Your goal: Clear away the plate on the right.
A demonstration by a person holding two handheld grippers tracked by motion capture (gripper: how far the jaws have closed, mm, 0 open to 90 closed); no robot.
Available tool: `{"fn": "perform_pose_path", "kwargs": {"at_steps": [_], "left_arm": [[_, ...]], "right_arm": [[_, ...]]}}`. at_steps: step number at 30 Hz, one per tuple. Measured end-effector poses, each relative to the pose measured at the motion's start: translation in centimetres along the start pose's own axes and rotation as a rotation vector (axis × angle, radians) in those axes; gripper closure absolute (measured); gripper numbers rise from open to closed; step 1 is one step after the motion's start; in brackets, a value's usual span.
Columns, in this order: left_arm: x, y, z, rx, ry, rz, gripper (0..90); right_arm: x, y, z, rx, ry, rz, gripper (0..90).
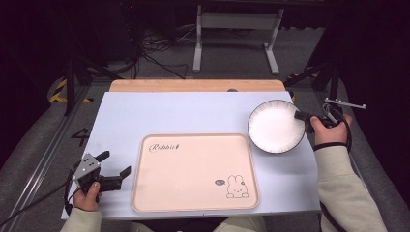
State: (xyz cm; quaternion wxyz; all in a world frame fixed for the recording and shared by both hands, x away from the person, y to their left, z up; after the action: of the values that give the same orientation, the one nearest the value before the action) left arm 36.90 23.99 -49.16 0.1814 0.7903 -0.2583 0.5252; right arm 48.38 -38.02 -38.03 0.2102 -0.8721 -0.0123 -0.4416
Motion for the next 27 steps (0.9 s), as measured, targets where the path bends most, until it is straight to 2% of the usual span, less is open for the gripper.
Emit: {"fn": "perform_pose_path", "kwargs": {"at_steps": [5, 11, 13, 14, 19, 20, 27], "left_arm": [[0.0, 0.0, 0.0, 0.000, 0.000, 0.000, 0.9], [0.0, 0.0, 0.0, 0.001, 0.002, 0.001, 0.9], [0.0, 0.0, 0.0, 0.001, 0.002, 0.002, 0.9], [0.0, 0.0, 0.0, 0.001, 0.002, 0.001, 0.9], [0.0, 0.0, 0.0, 0.000, -0.001, 0.003, 0.9], [0.0, 0.0, 0.0, 0.001, 0.001, 0.002, 0.9], [0.0, 0.0, 0.0, 0.001, 0.001, 0.002, 0.9]], "right_arm": [[-0.2, -1.6, 0.2, 0.034, -0.015, 0.000, 83.3], [-0.4, -3.8, 0.4, 0.097, -0.032, -0.001, 83.2], [-0.4, -4.1, 0.5, 0.106, -0.033, -0.001, 83.2], [-0.5, -5.0, 0.6, 0.125, -0.041, -0.012, 83.2], [-0.7, -6.3, 0.8, 0.152, -0.051, -0.027, 83.1], [-0.9, -7.1, 1.0, 0.167, -0.059, -0.033, 83.0], [-1.2, -9.0, 1.5, 0.207, -0.076, -0.051, 82.8]]}}
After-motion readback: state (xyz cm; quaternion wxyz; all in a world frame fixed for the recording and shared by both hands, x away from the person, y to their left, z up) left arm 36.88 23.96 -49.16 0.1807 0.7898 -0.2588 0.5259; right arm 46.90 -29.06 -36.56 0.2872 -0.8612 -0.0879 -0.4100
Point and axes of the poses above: each handheld gripper's, and its own axes: z roughly forward along the jaws, x roughly out of its top, y roughly to its right, the point moved 6 cm from there along z, roughly forward along the jaws, and after that the axes turned 3 degrees about z, right-handed, at the moved point
